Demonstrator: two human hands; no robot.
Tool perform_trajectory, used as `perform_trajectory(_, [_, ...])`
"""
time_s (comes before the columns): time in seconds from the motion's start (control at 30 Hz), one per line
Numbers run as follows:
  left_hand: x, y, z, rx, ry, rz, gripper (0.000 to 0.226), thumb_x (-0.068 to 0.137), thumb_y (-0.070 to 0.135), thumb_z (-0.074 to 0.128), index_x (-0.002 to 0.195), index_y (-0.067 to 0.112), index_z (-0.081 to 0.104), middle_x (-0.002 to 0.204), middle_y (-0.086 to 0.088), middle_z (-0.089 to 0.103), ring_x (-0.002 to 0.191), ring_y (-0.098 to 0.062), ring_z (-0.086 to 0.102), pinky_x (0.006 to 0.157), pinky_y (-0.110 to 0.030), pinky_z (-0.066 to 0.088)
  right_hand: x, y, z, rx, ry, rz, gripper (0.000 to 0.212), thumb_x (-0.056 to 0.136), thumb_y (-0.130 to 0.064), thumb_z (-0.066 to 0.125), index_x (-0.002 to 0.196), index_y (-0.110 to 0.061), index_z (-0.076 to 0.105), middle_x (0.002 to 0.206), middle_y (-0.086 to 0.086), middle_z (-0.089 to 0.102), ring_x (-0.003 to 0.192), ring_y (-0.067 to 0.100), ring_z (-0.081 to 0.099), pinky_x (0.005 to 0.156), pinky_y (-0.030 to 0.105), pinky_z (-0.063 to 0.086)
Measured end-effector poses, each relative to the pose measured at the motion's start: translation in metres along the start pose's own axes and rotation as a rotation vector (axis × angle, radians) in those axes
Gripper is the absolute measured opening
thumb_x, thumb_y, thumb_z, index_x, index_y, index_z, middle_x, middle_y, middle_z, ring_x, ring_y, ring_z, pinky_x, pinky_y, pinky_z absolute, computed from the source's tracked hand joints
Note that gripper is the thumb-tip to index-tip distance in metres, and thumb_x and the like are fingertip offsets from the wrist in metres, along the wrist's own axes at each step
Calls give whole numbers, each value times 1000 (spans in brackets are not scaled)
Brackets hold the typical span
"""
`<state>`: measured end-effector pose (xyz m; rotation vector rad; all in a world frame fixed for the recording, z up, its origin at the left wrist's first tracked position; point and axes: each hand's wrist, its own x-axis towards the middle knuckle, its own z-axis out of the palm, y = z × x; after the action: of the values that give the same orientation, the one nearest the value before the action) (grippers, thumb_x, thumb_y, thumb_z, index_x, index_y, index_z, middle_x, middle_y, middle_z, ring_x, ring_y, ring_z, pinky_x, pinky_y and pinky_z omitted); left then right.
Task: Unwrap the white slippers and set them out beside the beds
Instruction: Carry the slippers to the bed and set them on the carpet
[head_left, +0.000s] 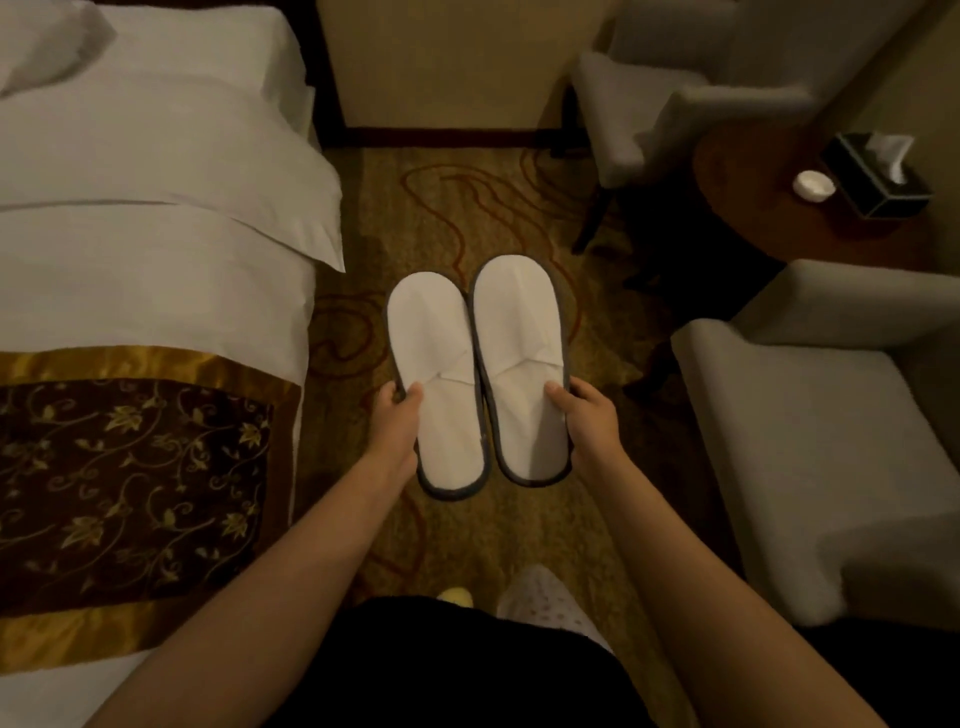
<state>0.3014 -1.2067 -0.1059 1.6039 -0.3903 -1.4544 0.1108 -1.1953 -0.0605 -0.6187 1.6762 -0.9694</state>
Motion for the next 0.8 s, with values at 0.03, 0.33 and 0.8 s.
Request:
perform_trajectory(0.03, [12, 6, 2, -21, 11, -1, 48, 95, 25, 49, 140, 15, 36, 134, -11, 52, 116, -28, 54, 100, -47, 46, 15, -8, 8, -14, -19, -3, 17, 86, -21, 63, 102, -19, 63, 100, 3, 64, 100, 28, 60, 95, 49, 49])
perform_trajectory(0.33, [127, 44, 20, -181, 251, -26, 45, 94, 26, 51, 136, 16, 40, 126, -10, 56, 105, -25, 58, 83, -40, 52, 167, -66, 91, -200, -294, 2, 14, 86, -19, 62, 99, -17, 65, 105, 10, 66, 96, 29, 62, 91, 46, 52])
perform_trajectory(0.8, [230, 81, 13, -401, 668, -121, 46, 96, 21, 47, 140, 12, 35, 136, -13, 50, 107, -27, 57, 80, -38, 52, 316, -121, 243, -605, -775, 182, 29, 89, -12, 59, 117, -6, 60, 95, 2, 62, 74, 10, 60, 44, 14, 50])
